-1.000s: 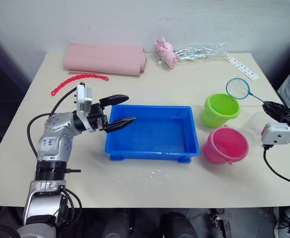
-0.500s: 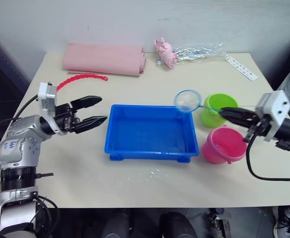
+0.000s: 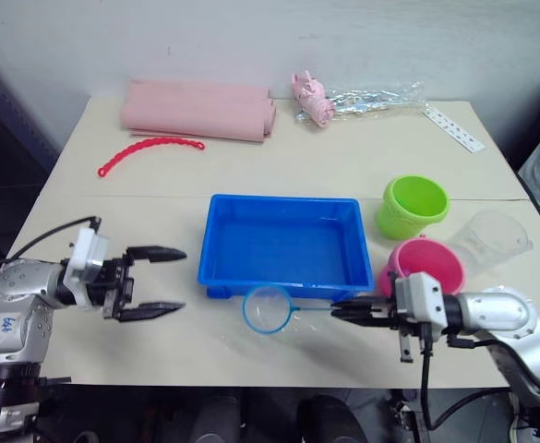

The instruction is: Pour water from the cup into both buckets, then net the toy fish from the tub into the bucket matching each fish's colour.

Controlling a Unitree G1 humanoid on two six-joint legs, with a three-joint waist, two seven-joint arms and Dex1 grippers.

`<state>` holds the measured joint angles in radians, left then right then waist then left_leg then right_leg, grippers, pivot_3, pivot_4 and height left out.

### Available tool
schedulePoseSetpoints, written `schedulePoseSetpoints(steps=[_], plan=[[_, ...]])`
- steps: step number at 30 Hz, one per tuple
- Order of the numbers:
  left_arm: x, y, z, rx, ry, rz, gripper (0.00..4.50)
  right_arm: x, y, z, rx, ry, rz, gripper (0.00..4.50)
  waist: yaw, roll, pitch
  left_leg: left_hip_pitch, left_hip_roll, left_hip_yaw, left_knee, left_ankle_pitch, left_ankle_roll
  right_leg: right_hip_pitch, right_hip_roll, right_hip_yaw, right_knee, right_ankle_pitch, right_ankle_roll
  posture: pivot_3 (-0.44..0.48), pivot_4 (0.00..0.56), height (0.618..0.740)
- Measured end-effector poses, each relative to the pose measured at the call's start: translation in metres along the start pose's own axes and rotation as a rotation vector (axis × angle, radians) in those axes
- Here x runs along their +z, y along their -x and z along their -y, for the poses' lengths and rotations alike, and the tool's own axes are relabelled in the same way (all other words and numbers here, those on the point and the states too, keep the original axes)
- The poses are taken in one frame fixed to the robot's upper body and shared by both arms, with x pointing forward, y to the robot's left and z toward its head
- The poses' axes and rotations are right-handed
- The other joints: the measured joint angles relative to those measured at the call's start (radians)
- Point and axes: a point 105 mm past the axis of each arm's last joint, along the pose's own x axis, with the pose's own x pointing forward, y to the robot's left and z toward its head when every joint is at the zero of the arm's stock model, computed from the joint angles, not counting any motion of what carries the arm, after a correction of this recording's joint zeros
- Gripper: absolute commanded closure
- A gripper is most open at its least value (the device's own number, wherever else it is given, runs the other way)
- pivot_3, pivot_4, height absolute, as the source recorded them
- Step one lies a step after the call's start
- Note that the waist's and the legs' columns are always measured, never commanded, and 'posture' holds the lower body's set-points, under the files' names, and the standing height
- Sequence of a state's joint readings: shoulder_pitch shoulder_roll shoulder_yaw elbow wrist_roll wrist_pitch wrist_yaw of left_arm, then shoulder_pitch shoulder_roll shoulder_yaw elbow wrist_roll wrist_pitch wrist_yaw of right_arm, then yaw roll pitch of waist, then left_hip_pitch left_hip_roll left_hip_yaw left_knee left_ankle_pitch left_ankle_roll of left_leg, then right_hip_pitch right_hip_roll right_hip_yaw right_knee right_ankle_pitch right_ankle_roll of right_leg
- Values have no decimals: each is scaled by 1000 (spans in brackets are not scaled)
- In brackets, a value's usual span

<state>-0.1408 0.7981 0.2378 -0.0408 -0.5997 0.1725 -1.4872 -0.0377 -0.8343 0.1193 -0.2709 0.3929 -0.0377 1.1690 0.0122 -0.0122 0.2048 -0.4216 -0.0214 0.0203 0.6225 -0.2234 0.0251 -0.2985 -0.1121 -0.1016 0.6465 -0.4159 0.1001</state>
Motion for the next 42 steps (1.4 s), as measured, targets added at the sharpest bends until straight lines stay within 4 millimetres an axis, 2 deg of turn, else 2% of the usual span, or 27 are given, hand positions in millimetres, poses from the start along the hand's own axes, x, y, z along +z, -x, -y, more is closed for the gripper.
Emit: schedulePoseSetpoints(steps=[2,5,9,12,13,15,17,19,20,21,22,23,27,31,34,37,39,42], plan=[[-1,-4,8,-14,27,2,35,-19,-6,-5,6,-27,-18,4500,0,0,0,1,0,-1,0,0,0,1,0,-1,0,0,0,0,150,740],[0,-8,12,-18,39,13,35,-26,-16,-9,11,-36,9,4500,-2,0,0,1,0,-2,0,0,0,2,0,-1,0,0,0,0,150,740],[-7,-14,22,33,104,42,35,-34,-52,-21,72,-30,71,4500,-13,0,0,3,0,-4,0,0,-1,4,1,-3,-1,0,0,0,150,740],[-12,-16,29,33,138,32,35,-41,-61,-23,93,-34,67,4500,-13,0,0,2,0,-4,0,0,-1,4,1,-2,-1,0,0,0,150,740],[-13,-15,30,32,148,25,0,-43,-65,-18,94,-38,55,3840,-11,0,0,3,0,-5,1,0,-1,5,1,-3,-2,0,0,0,150,740],[-13,-15,30,31,151,21,0,-44,-67,-14,88,-43,57,3414,-10,0,0,3,0,-6,1,-1,-2,6,1,-3,-2,0,0,0,150,740],[-11,-14,29,29,145,12,0,-43,-68,-10,85,-45,60,2333,-11,0,0,4,0,-6,1,-1,-2,6,1,-3,-2,0,0,0,150,740],[-10,-12,27,31,137,0,0,-43,-67,-11,98,-41,60,1574,-11,0,0,4,0,-6,0,-1,-3,6,1,-3,-2,0,0,0,150,740],[-9,-11,25,34,131,-3,0,-43,-64,-13,113,-39,55,1081,-11,0,0,4,0,-6,0,-2,-3,6,1,-3,-3,0,0,0,150,740],[-7,-10,24,39,122,-1,0,-42,-60,-16,126,-33,53,799,-11,0,0,4,0,-6,-1,-2,-3,6,1,-3,-3,0,0,0,150,740],[-7,-10,23,39,116,-1,0,-41,-57,-16,124,-33,53,259,-12,0,0,4,0,-6,-1,-2,-3,6,1,-3,-3,0,0,0,150,740],[-6,-10,23,40,110,-1,0,-38,-52,-17,125,-31,56,74,-11,1,0,4,0,-6,-1,-2,-3,6,1,-3,-4,0,0,0,150,740],[-12,-8,26,52,131,-5,0,-30,-19,-16,121,-39,5,74,-11,1,0,5,0,-6,-1,-2,-3,8,1,-4,-5,0,0,0,150,740],[-16,0,24,102,133,-14,0,-20,1,-20,118,-45,-13,74,-9,1,0,6,0,-6,-1,-3,-3,9,1,-4,-5,0,0,0,150,740],[-24,19,18,218,96,-111,0,0,31,-17,47,-66,-23,74,-6,1,0,6,0,-6,-2,-3,-3,10,1,-5,-8,0,0,0,150,740],[-38,43,14,330,67,-217,0,5,57,-16,-23,-62,-85,74,0,1,0,6,0,-5,-2,-3,-2,11,1,-5,-9,0,0,0,150,740],[-40,46,13,352,53,-228,0,6,65,-14,-57,-53,-101,74,5,0,0,6,0,-5,-2,-4,-2,11,1,-5,-10,0,0,0,150,740],[-46,53,12,402,36,-260,0,4,91,-8,-161,-12,-171,74,12,1,0,7,0,-4,-2,-5,-1,11,0,-4,-10,0,0,0,150,740]])
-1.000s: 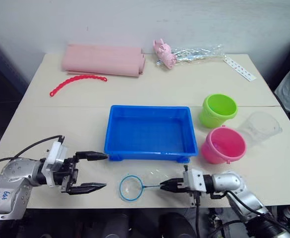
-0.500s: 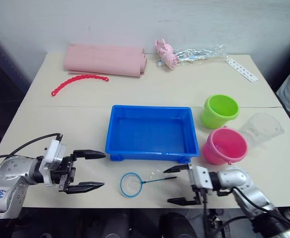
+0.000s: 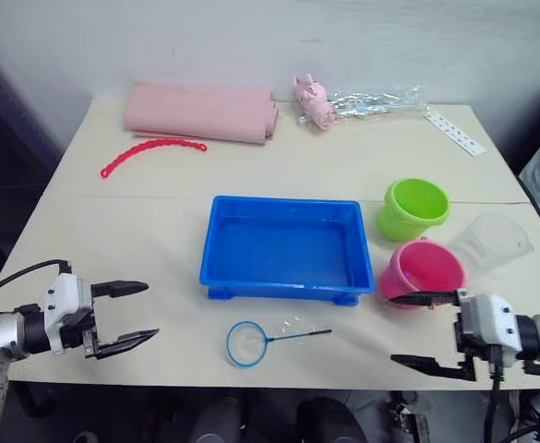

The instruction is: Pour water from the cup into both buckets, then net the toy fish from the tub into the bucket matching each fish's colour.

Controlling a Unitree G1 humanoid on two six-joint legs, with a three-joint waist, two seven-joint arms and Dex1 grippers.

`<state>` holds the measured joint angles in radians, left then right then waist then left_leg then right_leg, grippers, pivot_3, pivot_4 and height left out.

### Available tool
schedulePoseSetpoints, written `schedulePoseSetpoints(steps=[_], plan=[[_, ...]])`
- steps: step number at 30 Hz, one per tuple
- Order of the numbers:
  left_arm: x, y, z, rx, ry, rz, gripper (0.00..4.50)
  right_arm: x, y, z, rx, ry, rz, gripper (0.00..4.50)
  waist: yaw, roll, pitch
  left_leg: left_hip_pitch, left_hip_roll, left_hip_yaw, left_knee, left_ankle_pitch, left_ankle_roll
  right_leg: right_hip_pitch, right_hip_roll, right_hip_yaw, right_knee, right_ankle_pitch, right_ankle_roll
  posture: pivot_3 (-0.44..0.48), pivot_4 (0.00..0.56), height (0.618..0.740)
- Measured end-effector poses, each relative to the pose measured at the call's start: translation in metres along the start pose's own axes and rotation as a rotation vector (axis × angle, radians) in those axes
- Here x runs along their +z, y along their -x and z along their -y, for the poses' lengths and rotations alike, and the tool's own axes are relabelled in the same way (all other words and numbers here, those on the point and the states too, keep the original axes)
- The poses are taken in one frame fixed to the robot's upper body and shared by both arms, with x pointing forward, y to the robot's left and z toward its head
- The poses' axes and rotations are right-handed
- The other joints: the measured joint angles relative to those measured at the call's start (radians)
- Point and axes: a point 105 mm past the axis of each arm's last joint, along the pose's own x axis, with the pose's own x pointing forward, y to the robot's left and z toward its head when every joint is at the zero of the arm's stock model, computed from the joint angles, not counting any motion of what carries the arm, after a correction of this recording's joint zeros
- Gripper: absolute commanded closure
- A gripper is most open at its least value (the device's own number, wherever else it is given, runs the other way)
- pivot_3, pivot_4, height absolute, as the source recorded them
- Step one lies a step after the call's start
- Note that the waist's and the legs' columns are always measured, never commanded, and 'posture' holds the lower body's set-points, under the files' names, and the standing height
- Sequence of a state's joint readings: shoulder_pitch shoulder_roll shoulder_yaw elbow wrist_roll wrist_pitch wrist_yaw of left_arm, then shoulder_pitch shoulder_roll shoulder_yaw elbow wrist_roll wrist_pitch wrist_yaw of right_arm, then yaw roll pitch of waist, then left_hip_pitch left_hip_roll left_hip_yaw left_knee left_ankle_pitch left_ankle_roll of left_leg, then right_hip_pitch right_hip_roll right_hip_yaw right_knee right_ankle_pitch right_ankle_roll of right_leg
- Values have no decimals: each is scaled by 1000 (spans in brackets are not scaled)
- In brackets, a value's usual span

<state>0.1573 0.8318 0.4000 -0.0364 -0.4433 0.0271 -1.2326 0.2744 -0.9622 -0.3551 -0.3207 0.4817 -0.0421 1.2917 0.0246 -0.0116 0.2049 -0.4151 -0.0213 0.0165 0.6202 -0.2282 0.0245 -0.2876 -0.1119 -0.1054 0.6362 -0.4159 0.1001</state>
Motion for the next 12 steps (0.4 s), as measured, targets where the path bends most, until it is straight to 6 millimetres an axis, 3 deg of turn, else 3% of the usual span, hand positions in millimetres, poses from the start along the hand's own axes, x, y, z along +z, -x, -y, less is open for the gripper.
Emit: schedulePoseSetpoints(steps=[2,6,12], plan=[[-8,4,-4,48,-6,-31,0,-12,25,10,-100,34,-80,74,4,0,0,0,0,1,0,-1,1,0,0,0,-1,0,0,0,150,740],[-16,6,0,47,-11,-60,0,-15,49,15,-202,54,-117,74,1,0,0,1,0,2,-1,-1,1,0,0,1,-1,0,0,0,150,740],[-18,8,-6,83,-28,-61,0,-14,59,17,-272,26,-81,74,-3,0,0,7,1,7,-6,-1,0,1,0,2,0,0,0,0,150,740]])
